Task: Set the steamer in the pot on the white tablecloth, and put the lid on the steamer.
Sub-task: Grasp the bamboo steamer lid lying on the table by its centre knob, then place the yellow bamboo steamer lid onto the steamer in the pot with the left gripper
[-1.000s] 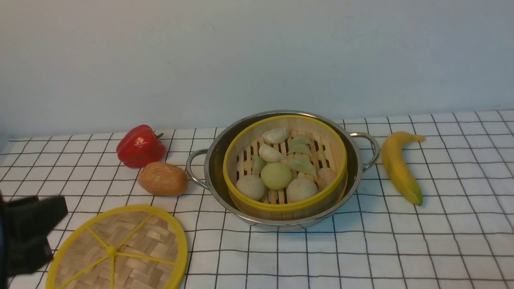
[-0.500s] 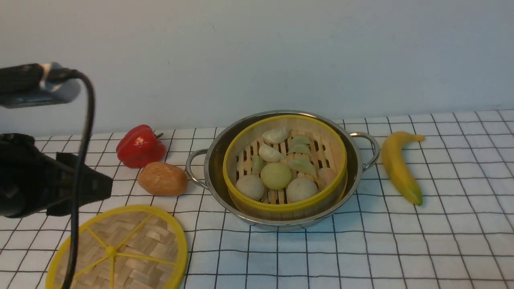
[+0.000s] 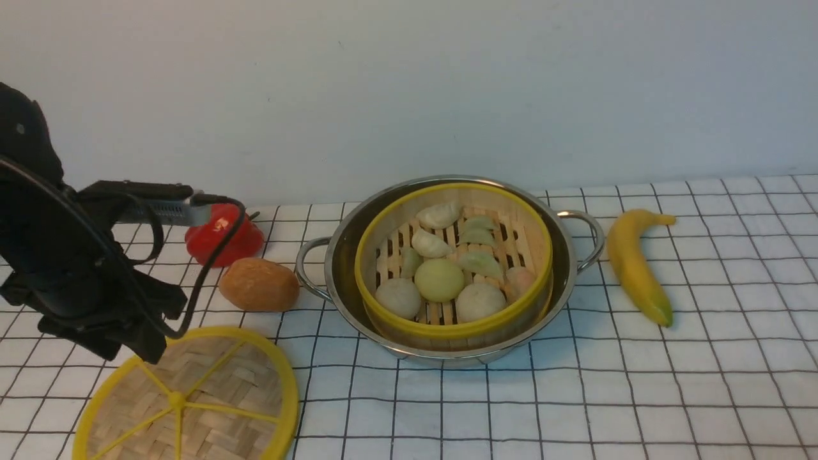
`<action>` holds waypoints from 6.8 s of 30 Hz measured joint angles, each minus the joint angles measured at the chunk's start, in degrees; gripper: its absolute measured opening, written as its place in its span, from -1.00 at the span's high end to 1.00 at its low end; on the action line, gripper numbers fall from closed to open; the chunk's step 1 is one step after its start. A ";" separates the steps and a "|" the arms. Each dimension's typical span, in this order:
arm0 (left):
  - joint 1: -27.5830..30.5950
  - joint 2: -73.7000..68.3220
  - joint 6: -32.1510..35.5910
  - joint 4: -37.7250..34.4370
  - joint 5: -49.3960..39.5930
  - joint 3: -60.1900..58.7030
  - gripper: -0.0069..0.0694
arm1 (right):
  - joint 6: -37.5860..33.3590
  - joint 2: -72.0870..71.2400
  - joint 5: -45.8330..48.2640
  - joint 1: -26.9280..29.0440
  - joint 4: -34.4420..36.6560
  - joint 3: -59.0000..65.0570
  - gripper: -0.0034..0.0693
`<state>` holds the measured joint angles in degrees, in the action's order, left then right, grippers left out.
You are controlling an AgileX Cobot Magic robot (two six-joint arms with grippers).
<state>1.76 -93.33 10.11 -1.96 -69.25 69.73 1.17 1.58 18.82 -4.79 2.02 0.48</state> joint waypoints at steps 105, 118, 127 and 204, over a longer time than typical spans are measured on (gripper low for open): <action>-29.70 -22.36 8.08 -1.80 -1.18 38.78 0.51 | 0.05 0.00 0.00 0.00 0.00 0.00 0.24; -29.70 -24.65 9.96 -1.84 0.20 43.39 0.51 | 0.05 0.00 0.00 0.00 0.00 0.00 0.24; -29.70 -27.99 9.96 -1.90 -0.86 45.37 0.51 | 0.05 0.00 0.00 0.00 0.00 0.00 0.24; -30.21 -34.26 10.28 0.49 -1.12 49.85 0.51 | 0.01 0.00 0.00 0.00 0.00 0.00 0.24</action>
<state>-28.45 -127.59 20.39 -1.47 -70.37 119.58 1.18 1.58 18.82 -4.79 2.02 0.48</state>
